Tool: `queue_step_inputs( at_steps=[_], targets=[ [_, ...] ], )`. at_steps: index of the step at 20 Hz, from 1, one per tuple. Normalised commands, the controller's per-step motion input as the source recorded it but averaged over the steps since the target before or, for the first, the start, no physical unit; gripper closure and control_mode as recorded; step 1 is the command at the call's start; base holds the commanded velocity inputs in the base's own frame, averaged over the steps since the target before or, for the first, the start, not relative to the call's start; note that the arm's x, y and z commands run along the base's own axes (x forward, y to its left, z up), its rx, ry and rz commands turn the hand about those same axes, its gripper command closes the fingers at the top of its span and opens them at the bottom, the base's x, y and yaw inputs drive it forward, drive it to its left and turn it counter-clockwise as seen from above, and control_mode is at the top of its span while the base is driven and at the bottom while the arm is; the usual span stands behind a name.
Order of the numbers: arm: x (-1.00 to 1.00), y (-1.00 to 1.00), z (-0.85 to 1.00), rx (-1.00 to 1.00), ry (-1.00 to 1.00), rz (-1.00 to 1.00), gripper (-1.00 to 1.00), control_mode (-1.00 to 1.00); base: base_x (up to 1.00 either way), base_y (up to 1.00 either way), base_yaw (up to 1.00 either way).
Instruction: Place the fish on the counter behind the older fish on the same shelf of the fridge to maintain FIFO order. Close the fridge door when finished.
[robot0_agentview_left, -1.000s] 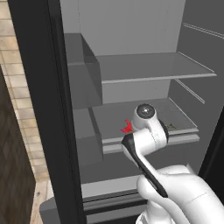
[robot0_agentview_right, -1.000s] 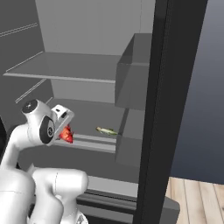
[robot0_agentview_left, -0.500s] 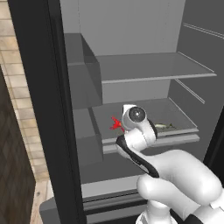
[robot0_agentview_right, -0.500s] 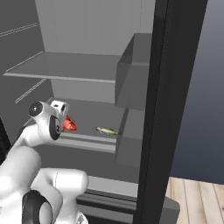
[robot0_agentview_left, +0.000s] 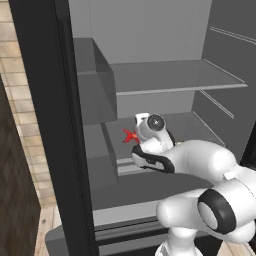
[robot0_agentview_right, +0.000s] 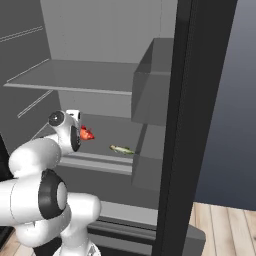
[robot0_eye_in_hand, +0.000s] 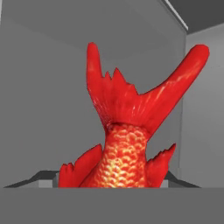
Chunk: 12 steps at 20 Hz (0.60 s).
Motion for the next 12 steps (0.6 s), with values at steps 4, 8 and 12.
queue_step_inputs(
  at_steps=[4, 8, 12],
  targets=[
    [0.36, 0.0, -0.08, -0.04, -0.02, 0.01, 1.0, -1.0, 0.0, 0.0, 0.0],
    [0.4, 0.19, -0.01, -0.01, -0.06, 0.0, 1.0, -1.0, 0.0, 0.0, 0.0],
    [0.49, 0.21, 0.0, -0.02, -0.01, 0.0, 1.0, -1.0, 0.0, 0.0, 0.0]
  ],
)
